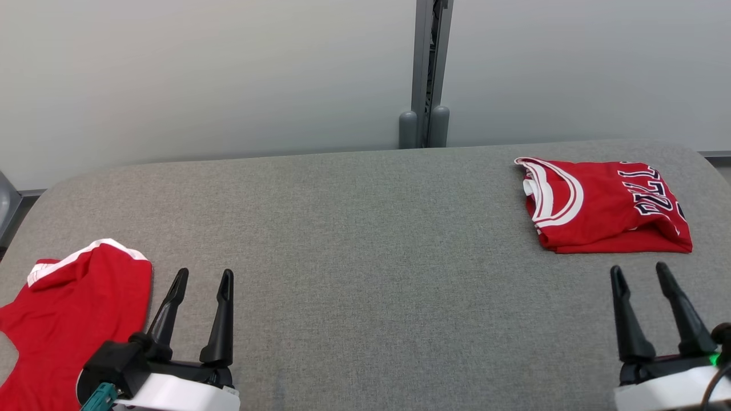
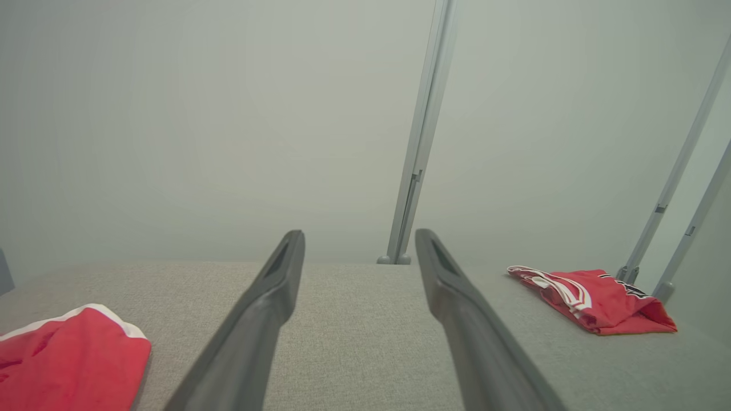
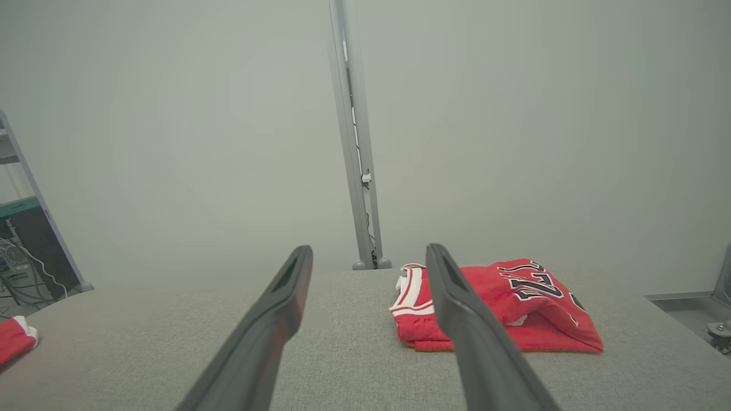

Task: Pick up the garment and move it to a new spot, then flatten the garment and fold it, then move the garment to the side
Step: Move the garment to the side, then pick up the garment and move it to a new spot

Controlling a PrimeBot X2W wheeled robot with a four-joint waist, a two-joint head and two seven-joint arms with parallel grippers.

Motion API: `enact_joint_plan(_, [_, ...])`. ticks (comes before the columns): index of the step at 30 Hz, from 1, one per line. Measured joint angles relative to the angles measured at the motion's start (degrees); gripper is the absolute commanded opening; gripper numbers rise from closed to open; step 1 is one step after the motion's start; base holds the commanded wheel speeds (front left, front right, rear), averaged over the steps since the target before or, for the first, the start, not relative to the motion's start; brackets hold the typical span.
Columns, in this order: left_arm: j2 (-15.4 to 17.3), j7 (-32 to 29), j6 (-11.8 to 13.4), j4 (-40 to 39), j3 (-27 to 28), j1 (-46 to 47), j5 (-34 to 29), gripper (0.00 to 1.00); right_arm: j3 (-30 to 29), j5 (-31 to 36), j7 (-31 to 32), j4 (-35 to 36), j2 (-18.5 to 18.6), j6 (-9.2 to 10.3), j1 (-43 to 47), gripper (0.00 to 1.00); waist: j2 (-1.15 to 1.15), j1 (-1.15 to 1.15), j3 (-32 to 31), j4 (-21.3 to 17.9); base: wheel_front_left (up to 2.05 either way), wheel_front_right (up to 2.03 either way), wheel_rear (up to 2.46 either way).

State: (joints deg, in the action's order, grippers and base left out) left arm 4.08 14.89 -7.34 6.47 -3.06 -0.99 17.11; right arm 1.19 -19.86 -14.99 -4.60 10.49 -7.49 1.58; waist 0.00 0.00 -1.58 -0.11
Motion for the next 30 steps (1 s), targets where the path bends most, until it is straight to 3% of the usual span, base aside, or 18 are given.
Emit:
enact_joint_plan(11, [-0.4, 0.0, -0.1, 2.1, 1.4, -1.0, -2.7, 1.0, -0.3, 4.6, 0.0, 1.4, -4.1, 0.0, 3.7, 1.0, 0.0, 0.0, 0.3, 0.6, 0.0, 0.0, 0.0])
enact_joint_plan(30, [-1.2, 0.0, -0.1, 4.4, 3.1, -0.8, -5.0, 1.0, -1.0, 6.4, 0.0, 1.0, -5.3, 0.0, 3.3, 1.0, 0.0, 0.0, 0.6, 0.6, 0.0, 0.0, 0.0])
